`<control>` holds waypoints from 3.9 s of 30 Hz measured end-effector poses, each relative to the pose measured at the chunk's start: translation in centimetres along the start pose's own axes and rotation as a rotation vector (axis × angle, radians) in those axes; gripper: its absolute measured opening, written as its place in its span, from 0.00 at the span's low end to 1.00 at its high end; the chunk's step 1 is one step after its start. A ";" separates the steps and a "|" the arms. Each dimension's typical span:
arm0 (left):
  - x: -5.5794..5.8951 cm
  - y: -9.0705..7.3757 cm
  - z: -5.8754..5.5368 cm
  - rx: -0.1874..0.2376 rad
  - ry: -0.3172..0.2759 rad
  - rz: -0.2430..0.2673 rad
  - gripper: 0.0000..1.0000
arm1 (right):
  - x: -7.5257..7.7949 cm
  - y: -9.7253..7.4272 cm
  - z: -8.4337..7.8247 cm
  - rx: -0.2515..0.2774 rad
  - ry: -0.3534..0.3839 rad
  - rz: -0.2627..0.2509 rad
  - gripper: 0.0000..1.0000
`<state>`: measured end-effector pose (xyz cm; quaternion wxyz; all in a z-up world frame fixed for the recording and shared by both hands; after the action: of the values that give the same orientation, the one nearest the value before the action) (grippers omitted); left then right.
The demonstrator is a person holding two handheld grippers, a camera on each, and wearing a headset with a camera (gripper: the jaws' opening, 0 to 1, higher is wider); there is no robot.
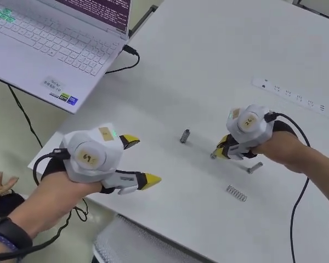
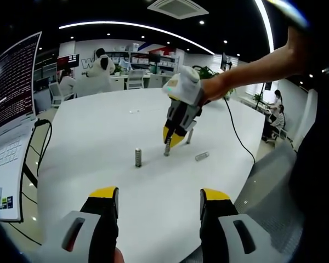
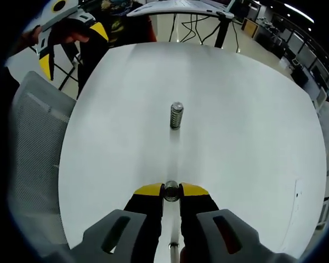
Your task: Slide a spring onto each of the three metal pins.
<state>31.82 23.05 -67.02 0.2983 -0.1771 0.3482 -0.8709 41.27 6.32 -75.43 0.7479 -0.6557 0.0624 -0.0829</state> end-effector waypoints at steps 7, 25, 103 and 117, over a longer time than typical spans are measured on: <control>0.1 0.1 0.0 -0.007 0.004 -0.002 0.55 | -0.1 0.4 0.0 -0.004 -0.006 -0.001 0.09; 0.6 -0.2 0.5 -0.003 0.015 0.002 0.55 | 0.1 -0.9 -1.9 0.010 0.054 -0.036 0.19; 2.1 1.1 5.0 0.040 0.034 0.002 0.54 | -9.8 -13.4 -16.3 0.557 0.914 -0.304 0.43; 2.2 1.4 4.5 0.033 0.015 0.000 0.54 | -13.0 -12.7 -17.6 0.579 0.984 -0.274 0.52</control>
<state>33.02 18.60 -64.65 0.2986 -0.1655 0.3361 -0.8778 24.43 -9.71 -65.41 0.7621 -0.3113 0.2918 -0.4870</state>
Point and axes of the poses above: the centre of the closed fingertips' face, and the gripper's own axes: y roughly forward along the fingers, x roughly to its right, z roughly out of its top, the point moved 1 cm from there along -y, roughly backward along the fingers, and after that the axes turned 14 degrees about -x, right-handed, at the moved point
